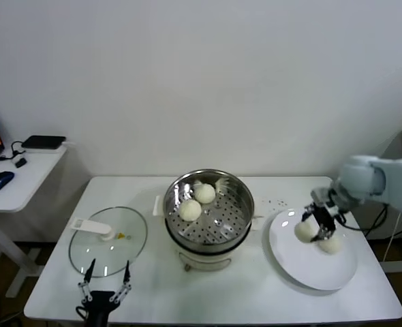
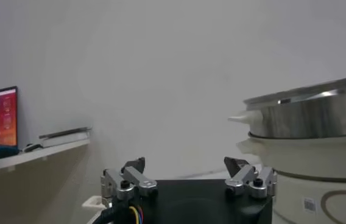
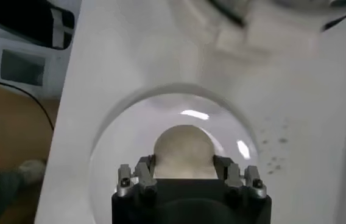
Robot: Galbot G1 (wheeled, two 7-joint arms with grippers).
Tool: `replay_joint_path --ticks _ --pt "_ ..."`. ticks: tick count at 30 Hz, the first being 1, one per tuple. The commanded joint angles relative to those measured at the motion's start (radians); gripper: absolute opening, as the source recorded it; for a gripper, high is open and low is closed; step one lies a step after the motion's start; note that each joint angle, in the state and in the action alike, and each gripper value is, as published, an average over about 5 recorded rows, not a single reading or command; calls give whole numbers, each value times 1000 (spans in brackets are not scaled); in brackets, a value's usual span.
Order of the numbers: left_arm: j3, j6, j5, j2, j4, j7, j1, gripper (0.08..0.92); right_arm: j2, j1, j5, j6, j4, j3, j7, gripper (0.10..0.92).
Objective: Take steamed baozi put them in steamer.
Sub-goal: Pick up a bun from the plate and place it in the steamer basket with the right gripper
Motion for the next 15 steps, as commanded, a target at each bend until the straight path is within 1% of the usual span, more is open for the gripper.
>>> replay_joint_path --ticks 1,4,6,11,13,15 --pt "0 1 1 3 -8 0 1 823 203 281 194 126 21 85 -111 645" --pt "-2 1 -2 2 -10 -1 3 823 251 245 221 197 45 177 -116 645" --pt "-4 0 -5 1 -11 -2 4 823 285 224 195 265 73 221 -101 645" --pt "-10 -2 -11 1 -6 -5 6 823 365 164 15 452 116 262 -27 645" --pt "-10 -3 -12 0 -1 -6 4 823 398 133 -51 501 113 258 2 645" --pt "-9 -4 -11 -3 2 -6 4 823 423 94 -103 516 108 254 21 645"
